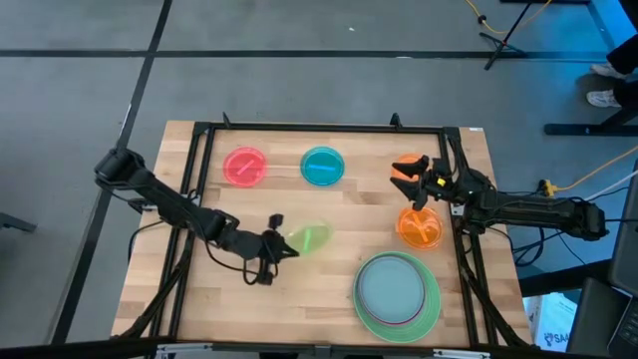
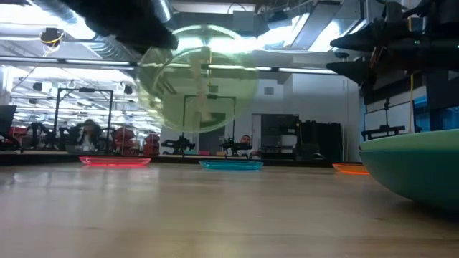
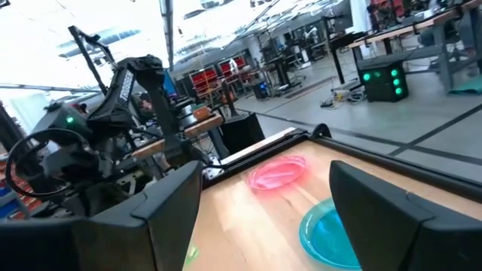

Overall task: Stack plastic plates
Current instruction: Stack the green plate on top of the light blue plate

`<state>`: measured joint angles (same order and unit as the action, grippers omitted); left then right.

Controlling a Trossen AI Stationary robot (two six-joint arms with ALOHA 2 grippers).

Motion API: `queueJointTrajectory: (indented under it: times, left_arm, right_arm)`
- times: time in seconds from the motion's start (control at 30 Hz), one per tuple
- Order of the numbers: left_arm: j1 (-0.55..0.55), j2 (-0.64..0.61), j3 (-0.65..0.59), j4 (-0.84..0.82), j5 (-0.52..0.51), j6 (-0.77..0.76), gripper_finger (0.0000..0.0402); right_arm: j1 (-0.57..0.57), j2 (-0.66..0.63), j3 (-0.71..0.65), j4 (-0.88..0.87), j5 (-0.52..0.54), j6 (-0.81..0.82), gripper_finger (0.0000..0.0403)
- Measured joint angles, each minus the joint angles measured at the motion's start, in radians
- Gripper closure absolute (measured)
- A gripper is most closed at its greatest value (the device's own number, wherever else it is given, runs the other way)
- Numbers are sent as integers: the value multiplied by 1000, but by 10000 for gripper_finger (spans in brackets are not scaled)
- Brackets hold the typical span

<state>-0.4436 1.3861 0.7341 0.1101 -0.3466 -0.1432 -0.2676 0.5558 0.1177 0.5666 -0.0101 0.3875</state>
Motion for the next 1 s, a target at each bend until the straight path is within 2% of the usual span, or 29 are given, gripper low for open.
queueJointTrajectory:
  times: [0.1, 0.37, 0.5, 0.8, 1.0]
  left_arm:
    - [31, 25, 3, 102, 111, 90, 400]
    - [96, 178, 20, 385, 310, 173, 400]
    - [107, 287, 113, 388, 347, 220, 400]
    - [111, 525, 403, 392, 443, 381, 400]
    - [125, 648, 536, 392, 497, 392, 400]
  right_arm:
    - [0, 10, 0, 8, -1, 1, 120]
    - [0, 11, 0, 3, -9, 11, 120]
    - [0, 11, 0, 13, -6, 12, 120]
    - [0, 10, 0, 9, -9, 12, 120]
    - [-2, 12, 0, 8, 3, 12, 120]
